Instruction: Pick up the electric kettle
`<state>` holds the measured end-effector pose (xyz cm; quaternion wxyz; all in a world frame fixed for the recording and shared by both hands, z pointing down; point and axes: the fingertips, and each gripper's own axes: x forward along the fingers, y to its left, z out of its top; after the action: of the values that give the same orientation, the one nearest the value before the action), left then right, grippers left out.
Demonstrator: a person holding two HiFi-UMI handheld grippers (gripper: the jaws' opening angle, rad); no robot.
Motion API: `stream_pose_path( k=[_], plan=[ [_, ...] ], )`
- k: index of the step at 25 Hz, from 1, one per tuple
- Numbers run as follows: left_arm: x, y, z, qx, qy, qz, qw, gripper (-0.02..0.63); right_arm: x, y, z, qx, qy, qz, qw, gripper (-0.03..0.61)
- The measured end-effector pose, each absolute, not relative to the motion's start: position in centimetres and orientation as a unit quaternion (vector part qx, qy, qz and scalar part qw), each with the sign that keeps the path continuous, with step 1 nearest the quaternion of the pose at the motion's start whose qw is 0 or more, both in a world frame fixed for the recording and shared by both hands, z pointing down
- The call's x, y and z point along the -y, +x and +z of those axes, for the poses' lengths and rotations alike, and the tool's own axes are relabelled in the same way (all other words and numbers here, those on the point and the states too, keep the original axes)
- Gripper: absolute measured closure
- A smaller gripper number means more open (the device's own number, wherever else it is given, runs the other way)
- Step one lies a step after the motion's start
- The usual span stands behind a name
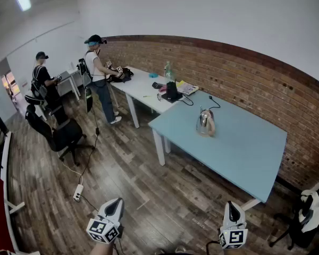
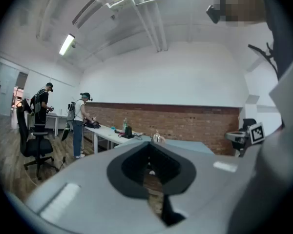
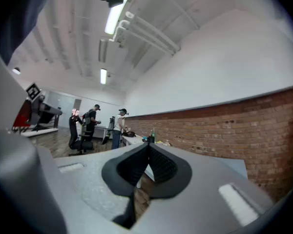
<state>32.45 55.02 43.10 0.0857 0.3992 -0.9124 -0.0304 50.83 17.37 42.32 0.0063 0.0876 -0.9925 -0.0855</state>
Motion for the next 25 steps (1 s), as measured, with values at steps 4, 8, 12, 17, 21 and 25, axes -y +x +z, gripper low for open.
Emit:
stream_pose_path(
  k=[4,8,12,17,21,25],
  plan=[
    [-53.6,30.8,41.6,0.909,0.411,-0.02,0.065,0.612,-17.2,50.4,43.7,0.993,0.095,-0.065,0.011,0.577],
    [-52.3,31.1,42.2,0.9,0.43,-0.015,0.067,0.612,-16.6,50.2,44.8,0.993,0.1,-0.052,0.022,0.577],
    [-51.5,31.5,43.0,0.898,0.433,-0.009,0.08,0.612,-16.0,50.3,45.1,0.994,0.101,-0.036,0.029,0.577],
    [-48.7,32.3,42.7,0.882,0.465,0.005,0.079,0.612,-16.0,50.0,45.0,0.998,0.064,-0.016,0.022,0.577],
    [-47.4,33.4,42.7,0.88,0.468,0.021,0.076,0.612,-15.5,49.9,45.7,0.998,0.061,-0.002,0.023,0.577],
    [-45.9,34.4,42.5,0.872,0.484,0.028,0.069,0.612,-14.8,49.5,46.8,0.998,0.044,0.008,0.035,0.576]
  ],
)
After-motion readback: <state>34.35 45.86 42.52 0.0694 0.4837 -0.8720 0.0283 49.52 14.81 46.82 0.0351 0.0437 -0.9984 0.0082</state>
